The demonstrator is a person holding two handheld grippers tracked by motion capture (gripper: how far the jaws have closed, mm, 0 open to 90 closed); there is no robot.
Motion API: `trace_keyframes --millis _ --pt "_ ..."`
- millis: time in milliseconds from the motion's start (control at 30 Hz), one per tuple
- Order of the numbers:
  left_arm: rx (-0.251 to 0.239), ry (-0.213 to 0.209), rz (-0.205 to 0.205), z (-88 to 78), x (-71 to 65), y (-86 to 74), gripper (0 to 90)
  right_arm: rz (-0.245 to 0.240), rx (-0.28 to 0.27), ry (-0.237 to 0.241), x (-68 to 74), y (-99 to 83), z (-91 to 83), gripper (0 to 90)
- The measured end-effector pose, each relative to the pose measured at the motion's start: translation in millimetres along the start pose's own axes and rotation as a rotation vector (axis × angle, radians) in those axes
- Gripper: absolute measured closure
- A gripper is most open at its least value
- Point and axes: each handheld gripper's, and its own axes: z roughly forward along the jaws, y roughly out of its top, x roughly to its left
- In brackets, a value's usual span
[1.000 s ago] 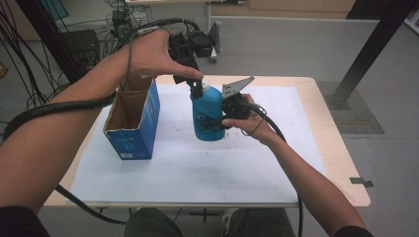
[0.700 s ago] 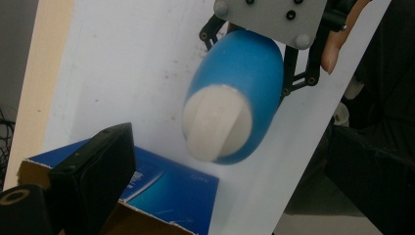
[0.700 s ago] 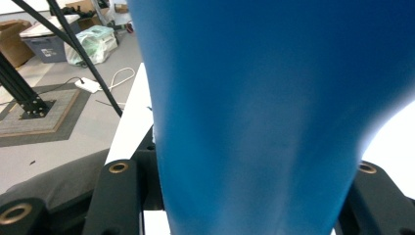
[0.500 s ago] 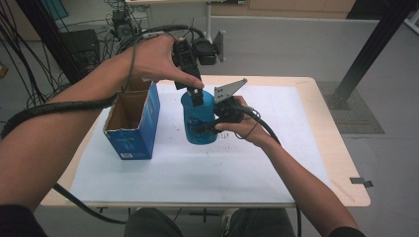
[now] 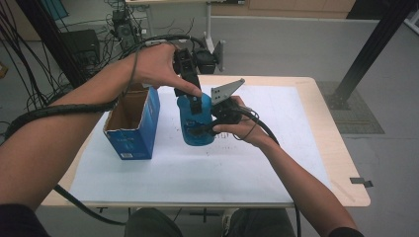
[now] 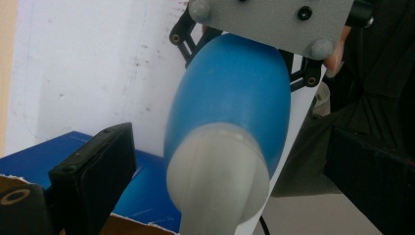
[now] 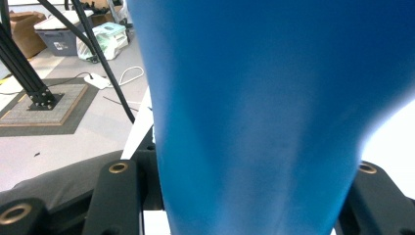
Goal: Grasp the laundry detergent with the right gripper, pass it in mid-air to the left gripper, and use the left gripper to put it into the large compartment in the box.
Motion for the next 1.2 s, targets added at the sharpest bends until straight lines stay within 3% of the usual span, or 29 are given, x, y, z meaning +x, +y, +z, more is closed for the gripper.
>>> trace_keyframes --millis 1200 --pt "0.026 -0.02 -0.003 7.0 -4.4 -10.0 5.9 -0.027 -0.008 0.013 4.3 15.3 10.5 43.7"
